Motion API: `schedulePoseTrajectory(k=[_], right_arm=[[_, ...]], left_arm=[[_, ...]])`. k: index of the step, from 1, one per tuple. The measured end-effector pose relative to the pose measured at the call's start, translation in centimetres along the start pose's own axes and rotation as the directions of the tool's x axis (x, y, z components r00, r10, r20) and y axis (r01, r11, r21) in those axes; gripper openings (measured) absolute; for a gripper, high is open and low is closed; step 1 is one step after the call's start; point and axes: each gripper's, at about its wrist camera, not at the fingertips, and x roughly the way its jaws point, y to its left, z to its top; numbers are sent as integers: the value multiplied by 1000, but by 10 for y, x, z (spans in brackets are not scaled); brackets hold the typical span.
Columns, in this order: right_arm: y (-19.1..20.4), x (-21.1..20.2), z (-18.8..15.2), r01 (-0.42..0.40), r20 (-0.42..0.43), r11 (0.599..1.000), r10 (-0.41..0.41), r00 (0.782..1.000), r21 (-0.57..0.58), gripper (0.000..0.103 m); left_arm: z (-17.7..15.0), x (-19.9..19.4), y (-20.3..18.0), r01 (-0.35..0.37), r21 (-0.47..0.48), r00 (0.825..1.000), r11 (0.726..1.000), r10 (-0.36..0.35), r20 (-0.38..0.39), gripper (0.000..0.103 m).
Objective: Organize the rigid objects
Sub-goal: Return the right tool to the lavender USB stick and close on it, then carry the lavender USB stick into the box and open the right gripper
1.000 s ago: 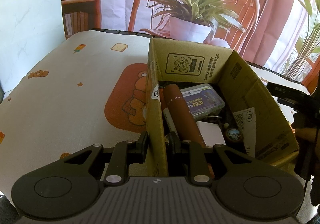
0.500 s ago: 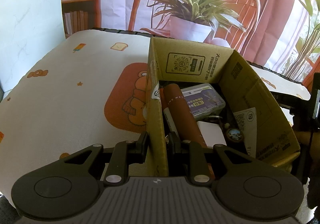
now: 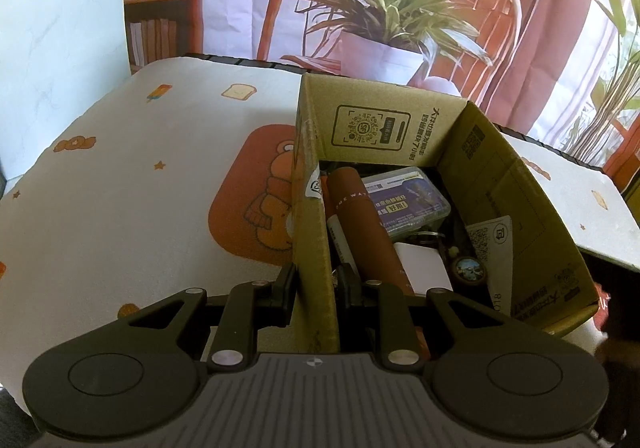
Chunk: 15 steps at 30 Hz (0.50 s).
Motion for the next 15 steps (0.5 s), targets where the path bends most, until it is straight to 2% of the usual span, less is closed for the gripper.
schedulePoseTrajectory(k=[6, 15], right_arm=[[5, -15, -5, -38, -19, 999, 38, 999, 10, 37], [25, -16, -12, -92, -42, 995, 91, 995, -36, 37]], left_arm=[[0, 0, 0, 0, -3, 1000, 1000, 0, 0, 23], [1, 0, 1, 1, -4, 1000, 1000, -1, 0, 23]])
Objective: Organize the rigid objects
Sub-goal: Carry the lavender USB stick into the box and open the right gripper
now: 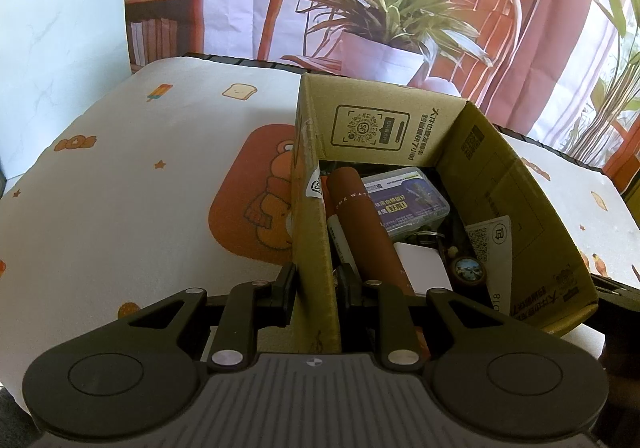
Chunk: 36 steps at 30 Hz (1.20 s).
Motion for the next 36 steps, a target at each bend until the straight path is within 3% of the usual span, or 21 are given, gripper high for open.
schedulePoseTrajectory(k=[9, 21, 36], right_arm=[[0, -20, 13, -42, 59, 998, 39, 997, 46, 37], [30, -62, 40, -124, 186, 992, 128, 974, -36, 37], [62, -78, 46, -177, 200, 974, 203, 959, -141, 37]], left_arm=[[0, -1, 0, 2, -2, 1000, 1000, -2, -1, 23], [0, -1, -1, 1, -3, 1000, 1000, -1, -2, 23], [0, -1, 0, 2, -4, 1000, 1000, -2, -2, 23]])
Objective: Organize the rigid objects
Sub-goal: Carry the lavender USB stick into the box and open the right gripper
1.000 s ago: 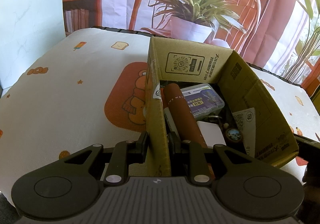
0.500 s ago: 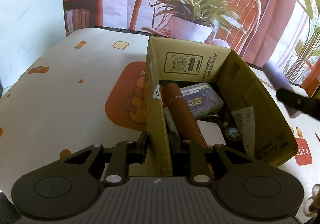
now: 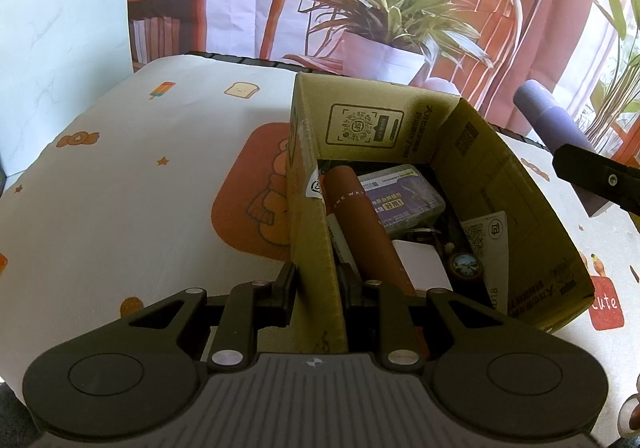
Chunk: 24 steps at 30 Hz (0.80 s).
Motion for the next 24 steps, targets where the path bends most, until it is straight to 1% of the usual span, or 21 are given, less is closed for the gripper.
schedulePoseTrajectory(k=[7, 13, 22, 24], right_arm=[[14, 5, -3, -30, -27, 999, 29, 999, -41, 37], [26, 14, -7, -49, -80, 995, 42, 996, -85, 37], [36, 25, -18, -75, -157, 990, 56, 986, -116, 37], [37, 26, -18, -78, -168, 990, 57, 984, -119, 34]], left_arm=[[0, 0, 0, 0, 0, 1000, 1000, 0, 0, 23], [0, 0, 0, 0, 0, 1000, 1000, 0, -1, 23], [0, 0, 0, 0, 0, 1000, 1000, 0, -1, 23], [0, 0, 0, 0, 0, 1000, 1000, 0, -1, 23]])
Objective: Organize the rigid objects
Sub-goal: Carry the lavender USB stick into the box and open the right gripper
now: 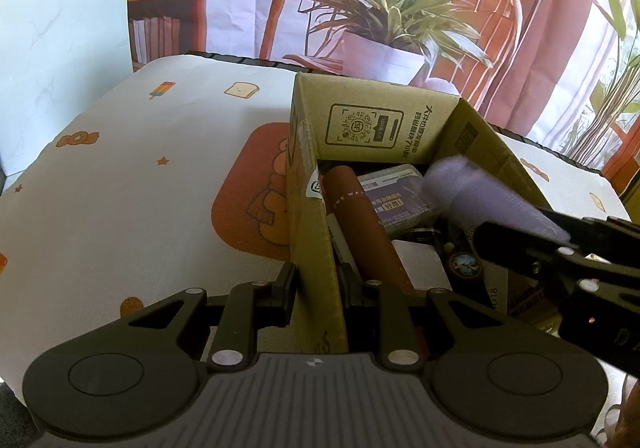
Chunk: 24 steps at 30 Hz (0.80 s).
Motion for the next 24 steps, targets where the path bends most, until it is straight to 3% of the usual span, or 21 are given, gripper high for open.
schedulePoseTrajectory(k=[5, 8, 16, 21, 23, 24], right_arm=[[2, 3, 0, -4, -16, 1000, 3, 1000, -16, 32], [3, 5, -1, -13, -31, 1000, 13, 999, -14, 23], [2, 4, -1, -17, -27, 1000, 17, 1000, -3, 24], [-8, -8, 2, 28, 53, 999, -29, 998, 25, 37], [-14, -12, 4, 45, 85, 998, -49, 995, 49, 38], [-18, -14, 4, 42, 101, 997, -48, 994, 62, 45]], left_arm=[[0, 0, 0, -1, 1, 1000, 1000, 1, 0, 23], [0, 0, 1, 2, -3, 1000, 1000, -2, -1, 23], [0, 0, 2, 2, -3, 1000, 1000, -2, 0, 23], [0, 0, 2, 2, -3, 1000, 1000, -2, 0, 23], [0, 0, 2, 2, -2, 1000, 1000, -2, 0, 23], [0, 0, 1, 0, 0, 1000, 1000, 0, 1, 23]])
